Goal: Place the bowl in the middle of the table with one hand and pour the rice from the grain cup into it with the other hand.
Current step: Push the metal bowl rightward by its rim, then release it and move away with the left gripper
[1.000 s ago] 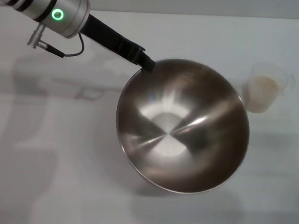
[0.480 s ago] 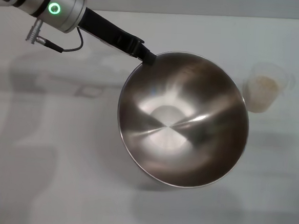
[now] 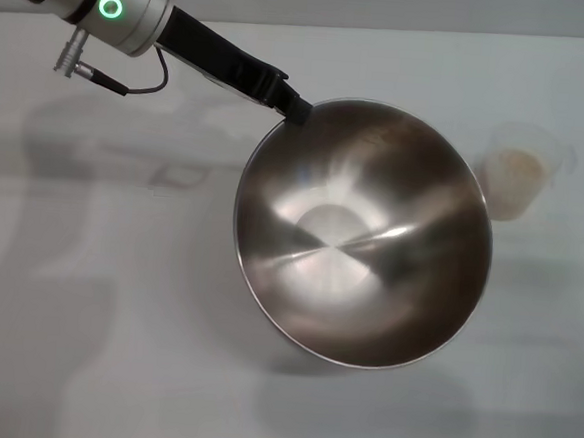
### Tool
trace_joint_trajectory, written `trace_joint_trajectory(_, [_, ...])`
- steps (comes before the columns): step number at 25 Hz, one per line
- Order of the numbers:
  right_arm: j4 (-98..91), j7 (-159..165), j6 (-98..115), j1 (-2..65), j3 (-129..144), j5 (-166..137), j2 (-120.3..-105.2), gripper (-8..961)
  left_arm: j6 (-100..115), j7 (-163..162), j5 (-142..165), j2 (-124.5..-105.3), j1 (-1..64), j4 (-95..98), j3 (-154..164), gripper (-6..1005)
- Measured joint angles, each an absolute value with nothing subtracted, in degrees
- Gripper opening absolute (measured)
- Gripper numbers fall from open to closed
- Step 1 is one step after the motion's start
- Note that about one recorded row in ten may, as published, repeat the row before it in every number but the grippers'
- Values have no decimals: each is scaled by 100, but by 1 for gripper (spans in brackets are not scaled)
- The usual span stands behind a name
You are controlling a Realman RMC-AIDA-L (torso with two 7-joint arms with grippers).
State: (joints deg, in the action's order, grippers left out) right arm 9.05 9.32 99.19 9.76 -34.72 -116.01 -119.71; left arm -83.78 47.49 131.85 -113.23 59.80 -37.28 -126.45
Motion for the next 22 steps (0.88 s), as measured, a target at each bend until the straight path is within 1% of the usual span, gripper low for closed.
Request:
trace_joint_trajectory(8, [905,932,9889,976,-3472,-11602,-11971,833,-8363,4764,13143,-11282,6030,-3708,-12670,28])
trace_joint_trajectory(22, [920,932,9878,976,-3472,-11611,-11970,834,-7998,4903,13140,-11388,5941,-3563,-12639,28])
